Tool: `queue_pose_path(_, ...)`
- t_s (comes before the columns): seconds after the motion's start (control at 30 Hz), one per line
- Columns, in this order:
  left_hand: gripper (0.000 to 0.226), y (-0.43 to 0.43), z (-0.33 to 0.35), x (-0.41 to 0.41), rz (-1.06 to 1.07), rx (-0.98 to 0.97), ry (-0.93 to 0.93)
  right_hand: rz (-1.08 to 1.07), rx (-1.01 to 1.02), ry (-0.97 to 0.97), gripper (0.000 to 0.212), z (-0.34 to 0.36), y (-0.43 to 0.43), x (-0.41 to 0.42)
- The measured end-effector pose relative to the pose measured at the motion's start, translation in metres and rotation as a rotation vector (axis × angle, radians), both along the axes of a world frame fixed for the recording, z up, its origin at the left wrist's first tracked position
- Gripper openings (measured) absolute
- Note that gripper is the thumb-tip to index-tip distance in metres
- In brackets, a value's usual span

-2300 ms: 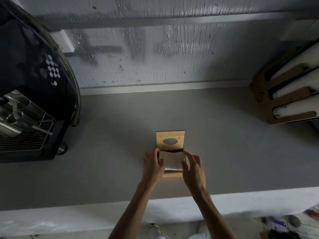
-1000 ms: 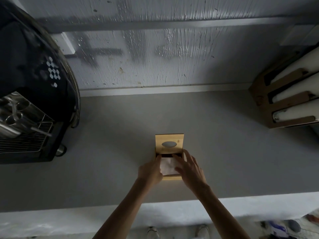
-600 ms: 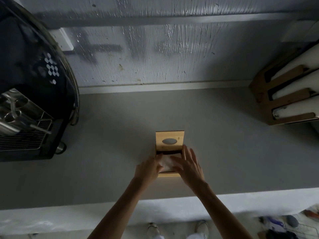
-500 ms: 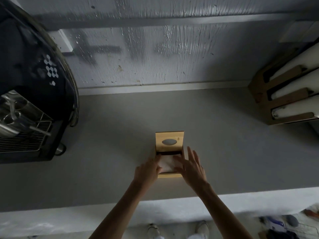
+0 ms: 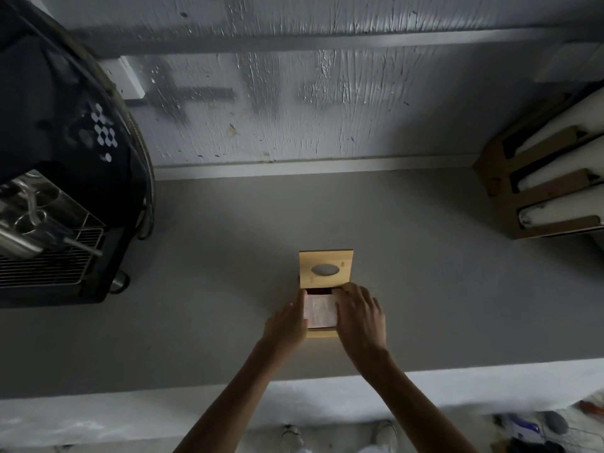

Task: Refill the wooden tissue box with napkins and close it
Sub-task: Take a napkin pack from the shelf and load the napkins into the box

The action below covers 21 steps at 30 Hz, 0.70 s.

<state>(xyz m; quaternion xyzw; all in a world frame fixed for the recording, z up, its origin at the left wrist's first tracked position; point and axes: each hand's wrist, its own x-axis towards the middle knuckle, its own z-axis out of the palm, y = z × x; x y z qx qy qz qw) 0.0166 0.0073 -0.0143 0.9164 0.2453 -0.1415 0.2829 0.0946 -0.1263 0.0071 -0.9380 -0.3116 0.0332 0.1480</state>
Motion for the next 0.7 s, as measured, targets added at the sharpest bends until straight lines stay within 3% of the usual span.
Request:
queue_pose_path(0.13,0.057,-0.005,-0.002,-0.011,0.055,-0.197,-0.132,0.117,-0.067,0.155,0.034,0.009,0.032,0.008)
queue_pose_path(0.27,0.075,-0.008,-0.001,-0.016,0.093,-0.368,-0.150,0.198,-0.274,0.286,0.035,0.006,0.054,0.020)
queue_pose_path(0.43,0.103,-0.008,-0.003,-0.010,0.070,-0.368,-0.130,0.231,-0.435,0.435,0.035,0.004,0.069,0.034)
queue_pose_path(0.7,0.099,-0.006,-0.011,-0.010,0.126,-0.252,-0.239,0.230,-0.594,0.629,0.037,0.001,0.078,0.043)
